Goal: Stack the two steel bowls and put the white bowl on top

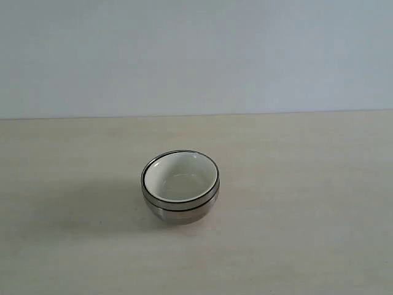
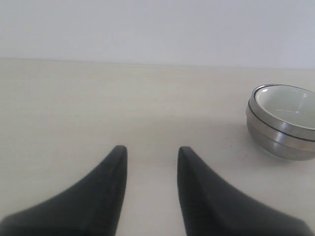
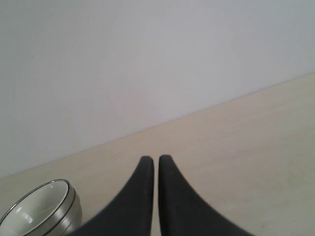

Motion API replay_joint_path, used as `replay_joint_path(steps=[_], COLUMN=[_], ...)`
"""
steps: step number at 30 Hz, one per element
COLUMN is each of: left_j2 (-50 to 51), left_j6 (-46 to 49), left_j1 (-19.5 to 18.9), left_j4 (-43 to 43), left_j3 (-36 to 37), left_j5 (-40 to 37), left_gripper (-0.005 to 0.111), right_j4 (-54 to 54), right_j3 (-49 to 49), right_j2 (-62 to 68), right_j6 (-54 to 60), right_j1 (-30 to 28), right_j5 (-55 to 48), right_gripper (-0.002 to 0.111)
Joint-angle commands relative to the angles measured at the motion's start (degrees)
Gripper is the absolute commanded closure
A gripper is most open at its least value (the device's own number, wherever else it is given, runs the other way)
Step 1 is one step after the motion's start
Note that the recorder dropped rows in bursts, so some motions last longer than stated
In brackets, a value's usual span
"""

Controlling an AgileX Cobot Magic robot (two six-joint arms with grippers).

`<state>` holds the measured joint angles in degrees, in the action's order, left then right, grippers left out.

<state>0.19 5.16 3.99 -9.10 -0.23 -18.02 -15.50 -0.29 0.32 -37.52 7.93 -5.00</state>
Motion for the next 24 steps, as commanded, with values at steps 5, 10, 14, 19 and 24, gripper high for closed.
replay_joint_path(steps=[5, 10, 14, 19, 24], left_j2=[-0.19, -0.19, -0.19, -0.19, -0.19], left_j6=[0.26, 0.26, 0.26, 0.26, 0.26], left_j1=[-0.16, -0.16, -0.16, -0.16, -0.16], left_j4=[-0.07, -0.07, -0.07, -0.07, -0.07], left_j3=[0.23, 0.23, 0.23, 0.23, 0.23], left_j5=[-0.04, -0.04, -0.04, -0.04, -0.04], left_gripper=[0.074, 0.074, 0.074, 0.074, 0.074], right_j4=[-0.08, -0.08, 7.99, 17.76, 17.76], right_j3=[0.29, 0.29, 0.29, 0.29, 0.29], right_j2=[-0.32, -0.32, -0.32, -0.32, -0.32], right_j6=[0.13, 0.13, 0.13, 0.13, 0.13], right_j1=[-0.45, -0.45, -0.45, -0.45, -0.45], right_j5=[0.54, 0.28, 0.03, -0.08, -0.08], right_gripper=[0.108, 0.108, 0.108, 0.108, 0.108])
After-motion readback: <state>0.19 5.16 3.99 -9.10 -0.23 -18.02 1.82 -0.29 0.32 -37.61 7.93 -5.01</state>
